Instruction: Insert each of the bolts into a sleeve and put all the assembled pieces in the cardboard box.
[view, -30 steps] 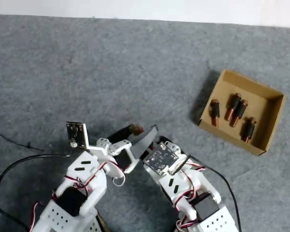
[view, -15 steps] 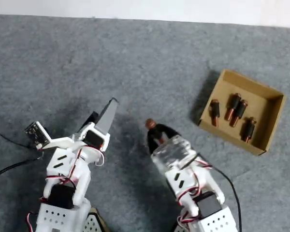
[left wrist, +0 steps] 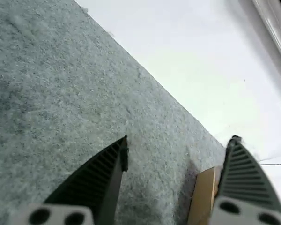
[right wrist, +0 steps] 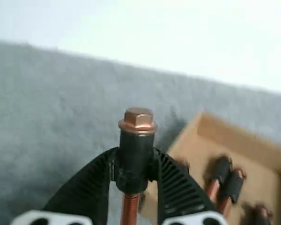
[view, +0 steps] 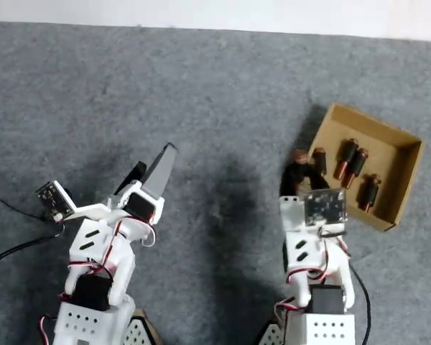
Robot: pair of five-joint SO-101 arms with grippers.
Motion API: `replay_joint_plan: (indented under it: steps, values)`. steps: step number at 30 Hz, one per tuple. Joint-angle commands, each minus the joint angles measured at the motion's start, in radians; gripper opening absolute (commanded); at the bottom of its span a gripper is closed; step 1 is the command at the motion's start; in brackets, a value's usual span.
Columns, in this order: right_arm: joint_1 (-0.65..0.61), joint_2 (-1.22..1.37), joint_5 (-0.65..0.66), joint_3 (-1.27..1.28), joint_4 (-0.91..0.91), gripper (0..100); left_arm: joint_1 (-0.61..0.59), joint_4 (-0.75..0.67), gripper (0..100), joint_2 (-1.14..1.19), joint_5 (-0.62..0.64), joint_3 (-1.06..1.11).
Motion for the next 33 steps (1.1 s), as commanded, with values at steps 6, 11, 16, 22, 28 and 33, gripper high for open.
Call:
replay_joint_plan:
  steps: [6, 11, 16, 22, 28, 33]
  values:
    - [0.148, 0.657, -0.011, -0.489, -0.068, 0.5, -0.015, -0.026, 30, -0.002, -0.009, 0.019]
    - [0.216, 1.130, -0.011, -0.817, 0.007, 0.5, -0.019, -0.025, 30, -0.002, -0.009, 0.019]
    - [0.232, 1.474, -0.012, -1.075, 0.156, 0.5, -0.021, 0.003, 30, -0.004, -0.009, 0.019]
    - [0.248, 1.661, -0.012, -1.181, 0.163, 0.5, -0.021, 0.031, 30, -0.005, -0.011, 0.021]
    - [0.243, 1.681, -0.012, -1.176, 0.166, 1.1, -0.021, 0.040, 30, -0.004, -0.011, 0.021]
    - [0.240, 1.679, -0.012, -1.176, 0.168, 13.9, -0.021, 0.044, 30, -0.002, -0.061, 0.021]
